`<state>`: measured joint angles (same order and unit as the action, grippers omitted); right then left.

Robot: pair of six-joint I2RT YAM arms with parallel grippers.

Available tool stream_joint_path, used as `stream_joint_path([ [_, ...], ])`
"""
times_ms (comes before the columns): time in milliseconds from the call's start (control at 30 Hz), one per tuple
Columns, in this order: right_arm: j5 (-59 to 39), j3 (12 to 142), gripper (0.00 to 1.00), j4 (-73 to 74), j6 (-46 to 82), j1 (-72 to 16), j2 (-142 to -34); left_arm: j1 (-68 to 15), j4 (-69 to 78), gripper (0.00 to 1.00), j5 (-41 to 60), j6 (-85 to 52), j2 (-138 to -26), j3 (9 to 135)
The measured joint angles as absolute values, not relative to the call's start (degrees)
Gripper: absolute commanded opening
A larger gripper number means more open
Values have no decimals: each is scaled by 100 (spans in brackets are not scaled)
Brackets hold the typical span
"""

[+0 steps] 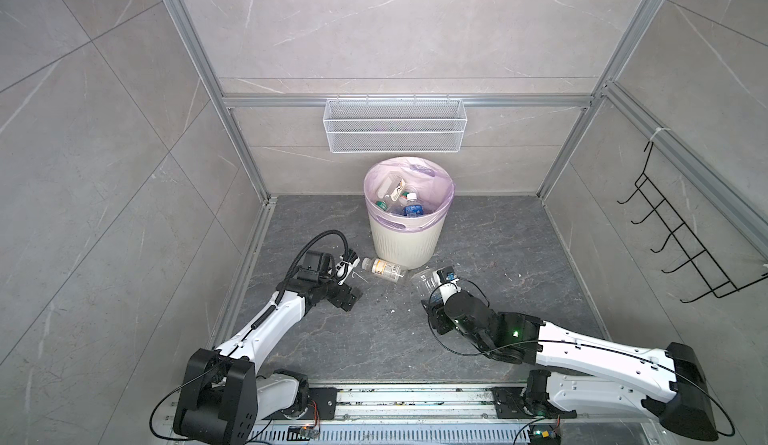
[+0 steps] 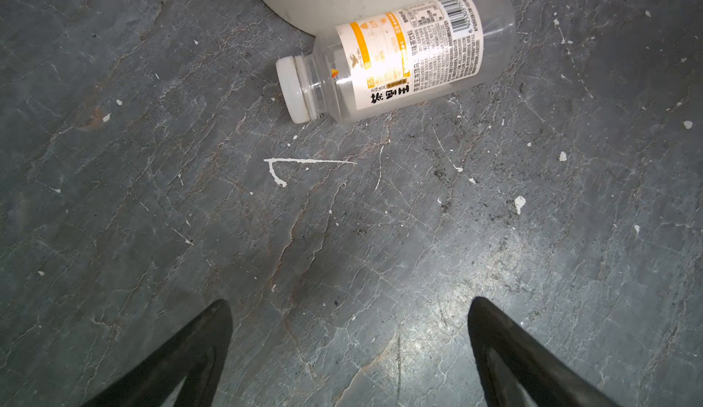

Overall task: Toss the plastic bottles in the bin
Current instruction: 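Lift the blue-labelled bottle with the right gripper toward the bin, then carry the blue-labelled bottle over the bin and open the right gripper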

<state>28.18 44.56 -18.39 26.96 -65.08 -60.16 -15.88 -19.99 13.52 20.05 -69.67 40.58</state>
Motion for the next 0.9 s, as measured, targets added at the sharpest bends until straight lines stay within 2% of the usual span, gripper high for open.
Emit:
stream_joint_path([
  [267,3197,5537,58,-2294,2687,-6558,-5898,-1599,-1966,99,1347,2005,-6967,4056],
  [367,3317,6718,58,-2526,2497,-6543,-6239,-1612,-1964,99,1347,2008,-6960,4025],
  [500,3197,8910,57,-2727,2150,-6071,-7338,-1614,-1966,99,1341,2012,-6956,3940],
  [533,3116,9371,60,-2714,2097,-5863,-7627,-1614,-1968,99,1341,2014,-6956,3933],
  [567,3024,9874,71,-2709,2064,-5594,-7979,-1614,-1968,99,1339,2014,-6958,3929],
  [600,2934,10394,85,-2727,2018,-5317,-8372,-1614,-1966,99,1339,2014,-6963,3929],
  [667,2790,11526,99,-2902,1933,-4823,-9255,-1614,-1949,99,1339,2016,-6976,3929],
  [800,2630,14306,99,-3793,1968,-4165,-11343,-1614,-1929,100,1334,2060,-7019,3933],
  [900,2613,15054,99,-4462,1968,-4016,-11974,-1614,-1922,100,1278,2123,-7019,3942],
])
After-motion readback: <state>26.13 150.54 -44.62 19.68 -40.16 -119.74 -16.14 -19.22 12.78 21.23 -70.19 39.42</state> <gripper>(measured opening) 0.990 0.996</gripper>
